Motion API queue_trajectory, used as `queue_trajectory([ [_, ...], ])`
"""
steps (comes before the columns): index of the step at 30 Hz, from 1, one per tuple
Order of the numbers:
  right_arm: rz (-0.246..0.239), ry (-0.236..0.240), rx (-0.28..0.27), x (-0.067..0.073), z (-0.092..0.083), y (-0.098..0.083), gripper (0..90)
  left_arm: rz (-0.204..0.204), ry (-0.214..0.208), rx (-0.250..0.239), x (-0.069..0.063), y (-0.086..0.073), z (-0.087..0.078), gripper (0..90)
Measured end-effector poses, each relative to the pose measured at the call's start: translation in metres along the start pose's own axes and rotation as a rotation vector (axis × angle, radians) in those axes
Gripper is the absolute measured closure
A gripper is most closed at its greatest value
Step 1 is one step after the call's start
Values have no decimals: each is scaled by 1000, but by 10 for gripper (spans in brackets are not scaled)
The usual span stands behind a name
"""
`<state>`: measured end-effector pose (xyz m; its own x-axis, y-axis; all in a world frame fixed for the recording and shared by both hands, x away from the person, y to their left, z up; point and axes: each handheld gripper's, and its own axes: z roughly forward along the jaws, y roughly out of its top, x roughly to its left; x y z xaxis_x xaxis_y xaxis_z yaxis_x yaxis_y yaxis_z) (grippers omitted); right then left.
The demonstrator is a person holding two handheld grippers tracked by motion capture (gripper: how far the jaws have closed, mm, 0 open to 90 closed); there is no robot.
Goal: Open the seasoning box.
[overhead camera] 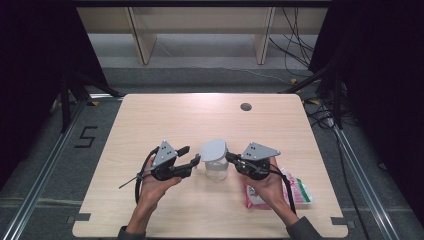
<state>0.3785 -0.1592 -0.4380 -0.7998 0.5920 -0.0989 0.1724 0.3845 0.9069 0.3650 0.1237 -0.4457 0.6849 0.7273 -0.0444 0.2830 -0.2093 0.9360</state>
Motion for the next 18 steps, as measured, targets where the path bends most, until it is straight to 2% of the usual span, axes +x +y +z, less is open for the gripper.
queue_trajectory([
  [1, -16, 11, 1, 0, 1, 2, 894, 0, 12, 11, -1, -2, -2, 433],
  [3, -5, 2, -5, 2, 3, 4, 893, -2, 18, 26, -3, -6, -6, 410],
  [6, -22, 16, -2, 5, 6, 9, 893, 27, 19, 60, -5, -15, -11, 378],
  [7, -12, 18, 5, 6, 7, 10, 892, 4, 15, 62, -7, -19, -11, 367],
  [10, -22, 19, -20, 10, 12, 14, 891, 7, 27, 100, -8, -29, -16, 344],
  [12, -18, 23, -10, 11, 13, 16, 891, 3, 22, 97, -9, -31, -17, 337],
  [13, -41, 29, -15, 11, 15, 17, 892, -5, 23, 104, -10, -33, -18, 337],
  [14, -34, 28, -31, 14, 19, 21, 891, -10, 22, 109, -11, -35, -19, 321],
  [16, -50, 37, -26, 17, 22, 25, 891, -16, 14, 108, -14, -38, -19, 312],
  [17, -46, 34, -28, 18, 23, 25, 890, 14, 11, 121, -13, -37, -20, 309],
  [18, -48, 32, -33, 20, 24, 27, 890, -12, 16, 124, -15, -39, -20, 305],
])
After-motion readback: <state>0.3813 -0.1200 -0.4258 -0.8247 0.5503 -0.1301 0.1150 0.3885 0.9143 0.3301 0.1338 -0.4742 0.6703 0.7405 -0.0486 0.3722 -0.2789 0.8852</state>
